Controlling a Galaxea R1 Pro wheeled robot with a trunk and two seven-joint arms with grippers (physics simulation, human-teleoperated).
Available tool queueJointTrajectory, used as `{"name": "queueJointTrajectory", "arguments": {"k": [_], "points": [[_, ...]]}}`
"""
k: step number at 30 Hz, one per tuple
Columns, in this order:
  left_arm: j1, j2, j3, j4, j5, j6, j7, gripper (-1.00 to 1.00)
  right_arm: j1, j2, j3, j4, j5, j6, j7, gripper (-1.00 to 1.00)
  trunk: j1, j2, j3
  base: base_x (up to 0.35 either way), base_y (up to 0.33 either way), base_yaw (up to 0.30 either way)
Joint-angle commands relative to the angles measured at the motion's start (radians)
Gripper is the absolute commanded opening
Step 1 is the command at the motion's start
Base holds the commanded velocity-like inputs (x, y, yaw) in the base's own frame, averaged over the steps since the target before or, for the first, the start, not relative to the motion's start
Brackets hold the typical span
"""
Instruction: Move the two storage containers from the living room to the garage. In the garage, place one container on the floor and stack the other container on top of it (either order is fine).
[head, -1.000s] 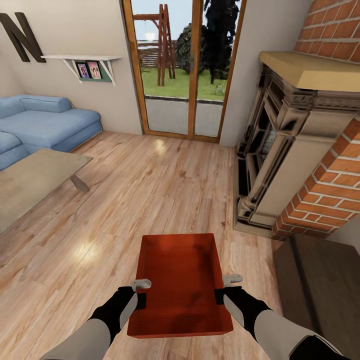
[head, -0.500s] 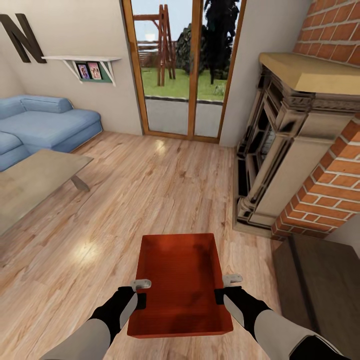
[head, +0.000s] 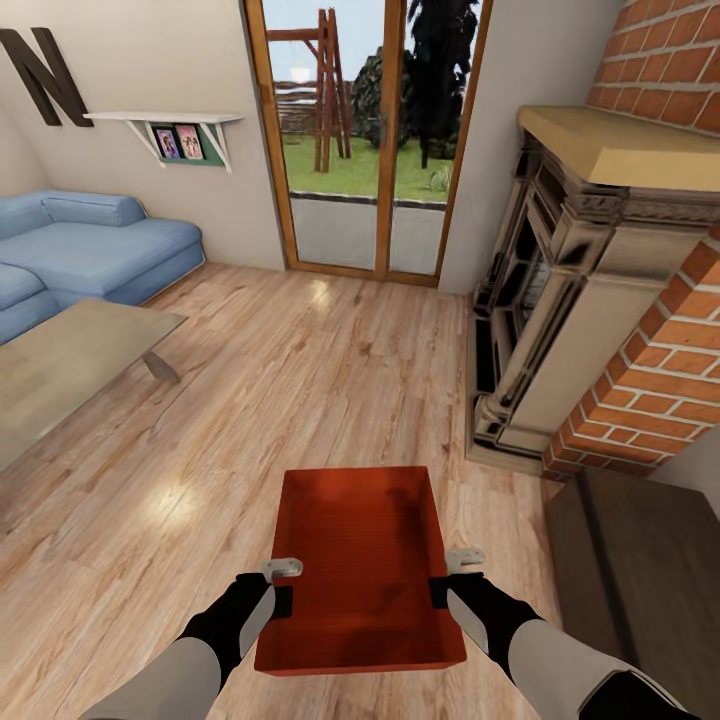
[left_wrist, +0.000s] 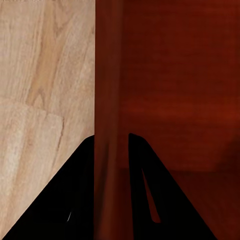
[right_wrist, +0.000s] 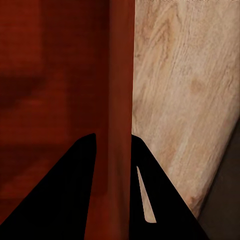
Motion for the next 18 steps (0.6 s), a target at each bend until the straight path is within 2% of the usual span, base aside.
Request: {"name": "queueJointTrajectory", "arguments": {"k": [1,18], "points": [[0.0,0.005,-0.006,0.019,-0.013,0.009,0.03,-1.0,-0.001,-0.001,0.018,-0.005,0.0,-0.016,-0.007,-1.0,0.0,-0.002,-0.001,0.0,0.0,0.0],[0.0,0.005,-0.006,0.019,-0.013,0.008,0.03,-1.0,-0.001,0.0,0.016,-0.004,-0.002,-0.033,-0.007,-1.0,0.0,-0.002,0.0,0.0,0.0,0.0]]}}
